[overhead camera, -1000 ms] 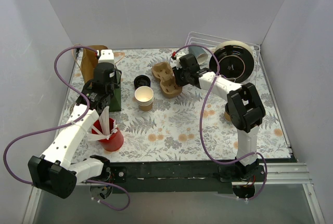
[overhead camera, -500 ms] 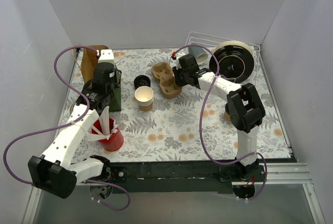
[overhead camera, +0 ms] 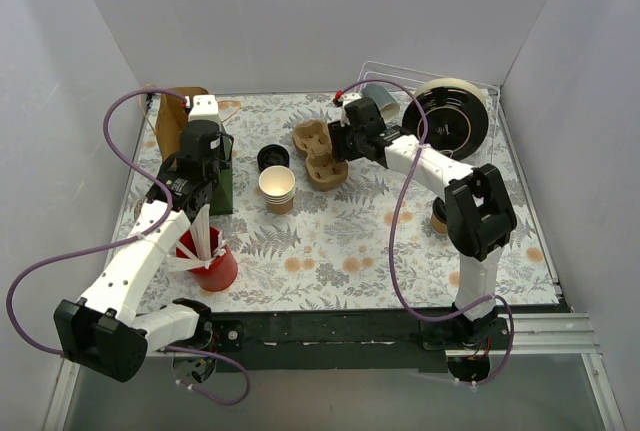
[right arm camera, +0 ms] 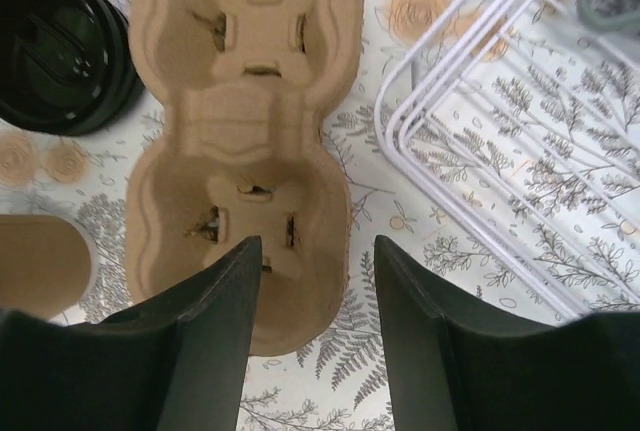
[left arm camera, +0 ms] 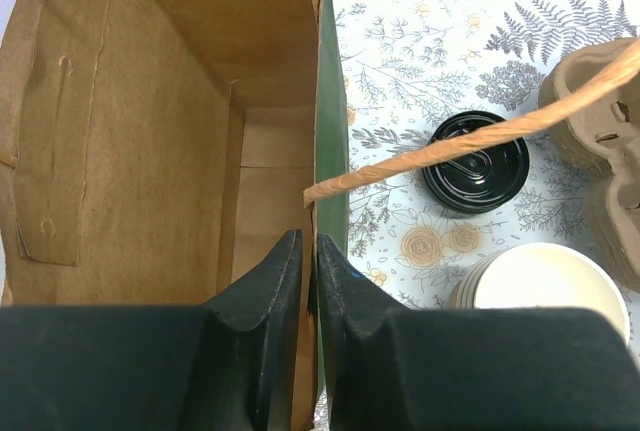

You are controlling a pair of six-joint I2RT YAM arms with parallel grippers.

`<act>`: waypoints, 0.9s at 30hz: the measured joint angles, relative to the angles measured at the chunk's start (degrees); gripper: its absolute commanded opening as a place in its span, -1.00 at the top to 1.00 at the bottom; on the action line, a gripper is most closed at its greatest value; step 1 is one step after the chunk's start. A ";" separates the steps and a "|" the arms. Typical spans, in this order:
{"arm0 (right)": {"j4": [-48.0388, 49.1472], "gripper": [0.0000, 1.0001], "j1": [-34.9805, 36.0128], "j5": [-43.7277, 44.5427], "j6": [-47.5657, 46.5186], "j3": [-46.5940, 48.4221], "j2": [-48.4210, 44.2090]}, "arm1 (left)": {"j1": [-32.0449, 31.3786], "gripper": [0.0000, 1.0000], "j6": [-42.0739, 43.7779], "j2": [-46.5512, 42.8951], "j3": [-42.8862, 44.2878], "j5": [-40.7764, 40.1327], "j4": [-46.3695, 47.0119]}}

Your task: Pack the takeout coffee

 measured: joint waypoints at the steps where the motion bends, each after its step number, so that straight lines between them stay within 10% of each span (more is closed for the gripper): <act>1: -0.02 -0.12 0.22 -0.07 0.04 0.50 -0.22 | 0.00 0.76 -0.07 0.00 -0.09 0.00 0.22; 27: 5.62 0.33 6.05 -4.04 -8.94 14.93 14.56 | 0.00 0.70 -1.51 -1.18 -3.69 0.57 3.89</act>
